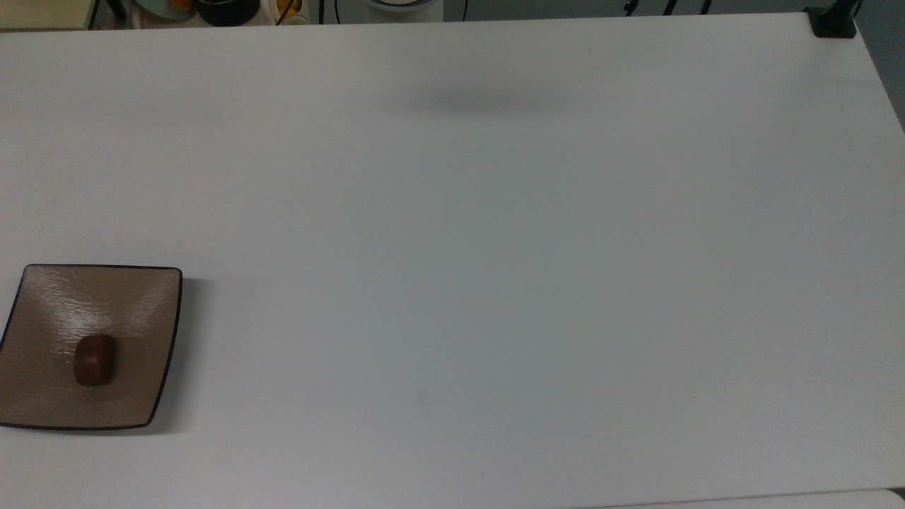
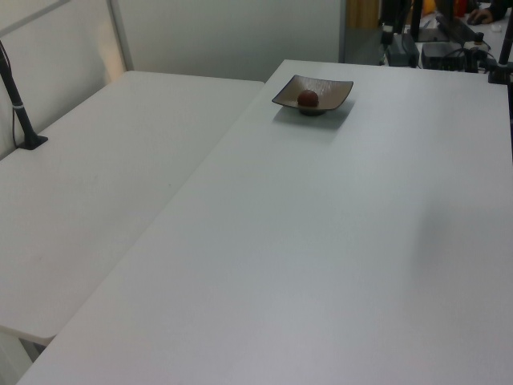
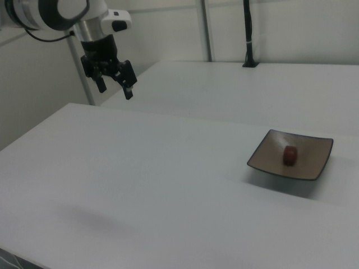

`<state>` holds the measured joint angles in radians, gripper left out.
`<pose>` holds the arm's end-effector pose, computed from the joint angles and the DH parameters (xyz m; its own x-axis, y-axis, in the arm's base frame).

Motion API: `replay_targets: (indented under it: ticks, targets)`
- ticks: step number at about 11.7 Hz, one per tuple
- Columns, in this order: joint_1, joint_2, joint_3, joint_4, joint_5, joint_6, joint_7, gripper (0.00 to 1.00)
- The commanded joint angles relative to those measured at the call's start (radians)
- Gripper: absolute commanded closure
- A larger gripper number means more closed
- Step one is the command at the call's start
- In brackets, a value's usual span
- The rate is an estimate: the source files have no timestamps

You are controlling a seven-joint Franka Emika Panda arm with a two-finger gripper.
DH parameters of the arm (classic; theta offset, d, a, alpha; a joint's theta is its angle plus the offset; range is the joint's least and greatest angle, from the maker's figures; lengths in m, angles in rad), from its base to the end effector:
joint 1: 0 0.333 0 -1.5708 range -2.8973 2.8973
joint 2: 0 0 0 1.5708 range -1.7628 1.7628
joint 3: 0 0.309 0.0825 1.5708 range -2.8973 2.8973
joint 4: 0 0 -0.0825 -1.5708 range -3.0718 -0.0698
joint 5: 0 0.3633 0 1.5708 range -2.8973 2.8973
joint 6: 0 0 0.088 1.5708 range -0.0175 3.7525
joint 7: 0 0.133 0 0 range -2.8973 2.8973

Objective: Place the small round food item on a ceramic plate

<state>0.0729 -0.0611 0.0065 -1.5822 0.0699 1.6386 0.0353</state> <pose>0.5228 0.0506 0.6254 0.9927 0.0390 0.1145 0.0476 -0.9962 -0.0735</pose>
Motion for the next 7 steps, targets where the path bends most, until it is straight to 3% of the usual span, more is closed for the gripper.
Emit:
replay_targets:
  ticks: [1, 7]
  targets:
    - [0.025, -0.005, -0.031, -0.050, 0.022, 0.073, -0.071, 0.00]
    - [0.030, 0.001, -0.033, -0.050, 0.021, 0.073, -0.069, 0.00]
